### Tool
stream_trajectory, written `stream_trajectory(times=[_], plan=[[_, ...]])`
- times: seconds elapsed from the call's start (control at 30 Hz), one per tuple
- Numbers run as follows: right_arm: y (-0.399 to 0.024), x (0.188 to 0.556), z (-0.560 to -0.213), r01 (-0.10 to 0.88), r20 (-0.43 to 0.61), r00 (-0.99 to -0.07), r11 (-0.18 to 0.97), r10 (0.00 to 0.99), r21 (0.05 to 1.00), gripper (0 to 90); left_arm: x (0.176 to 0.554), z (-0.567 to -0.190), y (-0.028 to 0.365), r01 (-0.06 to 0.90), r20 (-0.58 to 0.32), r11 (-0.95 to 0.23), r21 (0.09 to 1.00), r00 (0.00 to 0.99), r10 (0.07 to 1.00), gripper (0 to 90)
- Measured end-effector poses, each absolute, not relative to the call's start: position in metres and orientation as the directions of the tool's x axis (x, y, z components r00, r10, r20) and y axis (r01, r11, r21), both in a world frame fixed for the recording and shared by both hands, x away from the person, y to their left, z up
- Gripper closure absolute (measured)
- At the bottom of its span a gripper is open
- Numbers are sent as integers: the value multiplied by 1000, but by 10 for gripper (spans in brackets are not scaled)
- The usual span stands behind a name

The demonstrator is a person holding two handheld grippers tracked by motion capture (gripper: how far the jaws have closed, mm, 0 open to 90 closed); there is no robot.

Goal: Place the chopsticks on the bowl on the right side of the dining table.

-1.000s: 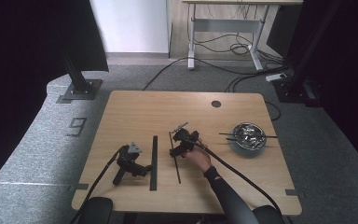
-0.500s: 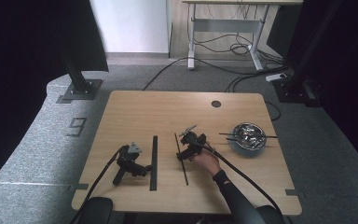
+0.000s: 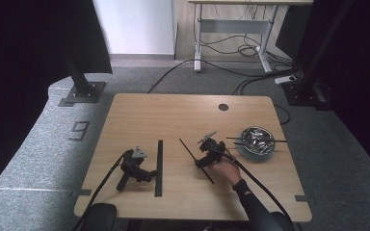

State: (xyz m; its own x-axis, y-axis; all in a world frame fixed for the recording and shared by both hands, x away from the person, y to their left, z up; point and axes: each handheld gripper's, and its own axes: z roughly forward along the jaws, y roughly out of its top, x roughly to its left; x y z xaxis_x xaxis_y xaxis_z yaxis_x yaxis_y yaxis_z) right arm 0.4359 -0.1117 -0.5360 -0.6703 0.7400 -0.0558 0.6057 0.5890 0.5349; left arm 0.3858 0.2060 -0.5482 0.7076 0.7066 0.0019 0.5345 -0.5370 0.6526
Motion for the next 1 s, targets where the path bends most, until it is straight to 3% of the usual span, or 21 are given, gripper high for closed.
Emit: stream_trajectory(times=[0.17, 0.37, 0.5, 1.0], plan=[[-122, 433, -529, 597, -5, -702, 593, 712, 541, 479, 386, -548, 206, 535, 2, -537, 653, 708, 707, 0], [-121, 428, -526, 570, 12, -752, 640, 659, 516, 781, 386, -548, 206, 535, 2, -537, 653, 708, 707, 0], [-122, 425, -524, 572, 12, -759, 659, 651, 488, 849, 386, -548, 206, 534, 2, -537, 653, 708, 707, 0], [-149, 409, -521, 609, 36, -749, 667, 661, 429, 853, 386, -548, 206, 535, 2, -537, 653, 707, 707, 0]])
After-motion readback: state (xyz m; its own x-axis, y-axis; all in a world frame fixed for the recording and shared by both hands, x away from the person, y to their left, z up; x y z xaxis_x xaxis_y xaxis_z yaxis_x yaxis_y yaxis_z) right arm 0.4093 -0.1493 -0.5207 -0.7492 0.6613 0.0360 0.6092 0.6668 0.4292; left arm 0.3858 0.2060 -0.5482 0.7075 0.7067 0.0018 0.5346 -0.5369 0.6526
